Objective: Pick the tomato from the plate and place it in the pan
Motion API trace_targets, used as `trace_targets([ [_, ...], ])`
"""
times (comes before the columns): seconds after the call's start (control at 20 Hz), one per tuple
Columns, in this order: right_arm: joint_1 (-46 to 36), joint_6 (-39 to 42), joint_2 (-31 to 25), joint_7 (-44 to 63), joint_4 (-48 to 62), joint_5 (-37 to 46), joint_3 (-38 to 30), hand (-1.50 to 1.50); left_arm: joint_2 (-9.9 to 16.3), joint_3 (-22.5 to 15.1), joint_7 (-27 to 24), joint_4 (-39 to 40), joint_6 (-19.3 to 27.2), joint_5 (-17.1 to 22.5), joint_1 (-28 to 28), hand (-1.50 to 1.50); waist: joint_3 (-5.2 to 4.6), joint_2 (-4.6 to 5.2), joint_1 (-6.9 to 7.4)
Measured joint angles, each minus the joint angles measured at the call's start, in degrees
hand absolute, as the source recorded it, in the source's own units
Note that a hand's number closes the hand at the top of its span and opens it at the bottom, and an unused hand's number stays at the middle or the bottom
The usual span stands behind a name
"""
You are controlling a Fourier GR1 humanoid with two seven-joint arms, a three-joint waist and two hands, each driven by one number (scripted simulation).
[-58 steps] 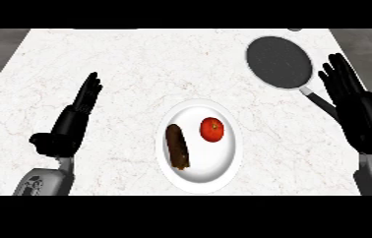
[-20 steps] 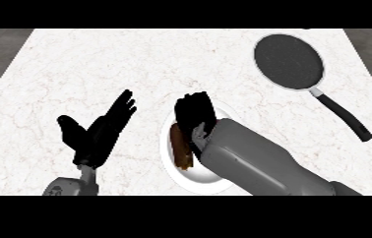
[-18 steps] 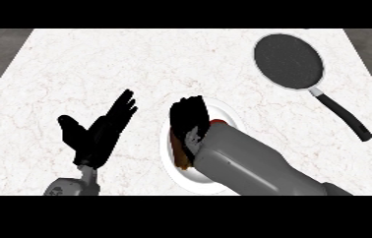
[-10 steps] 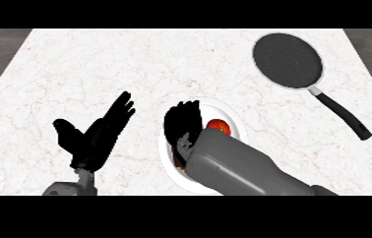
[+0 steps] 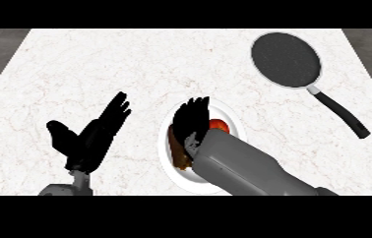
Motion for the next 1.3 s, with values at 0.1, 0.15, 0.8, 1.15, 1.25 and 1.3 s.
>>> trace_targets([
  [0.1, 0.8, 0.4, 0.4, -0.4, 0.2, 1.6, -0.3, -1.5, 0.0, 0.5, -0.1, 0.6, -0.3, 0.1, -0.6, 0.0, 0.0, 0.03, -0.03],
  [0.15, 1.4, 0.7, -0.2, -1.0, 0.0, 2.4, -0.6, -1.5, -0.2, 0.3, -0.3, 0.5, -0.1, -0.3, -0.3, 0.0, 0.01, 0.04, -0.03],
  [0.8, 5.3, 2.3, -1.9, -8.5, 0.9, 15.5, -2.9, 1.5, -1.3, 1.5, 0.9, 1.1, -1.0, -0.7, -1.8, 0.0, 0.03, 0.15, 0.11],
  [1.15, 5.3, -1.0, -3.4, -15.4, 2.7, 23.9, -1.6, 1.5, -2.4, 1.2, 1.1, 0.8, -0.9, -1.8, -1.7, 0.0, 0.03, 0.1, 0.24],
  [1.25, 4.7, -3.4, -2.1, -14.3, 4.3, 24.4, -4.4, 1.5, -2.3, 1.3, 0.8, 0.7, -1.3, -1.7, -1.1, 0.0, 0.03, 0.17, 0.32],
  [1.3, 4.7, -5.1, -1.0, -13.0, 5.1, 24.1, -6.5, 1.5, -2.4, 1.2, 0.8, 0.7, -1.3, -1.8, -1.1, 0.0, 0.03, 0.21, 0.36],
])
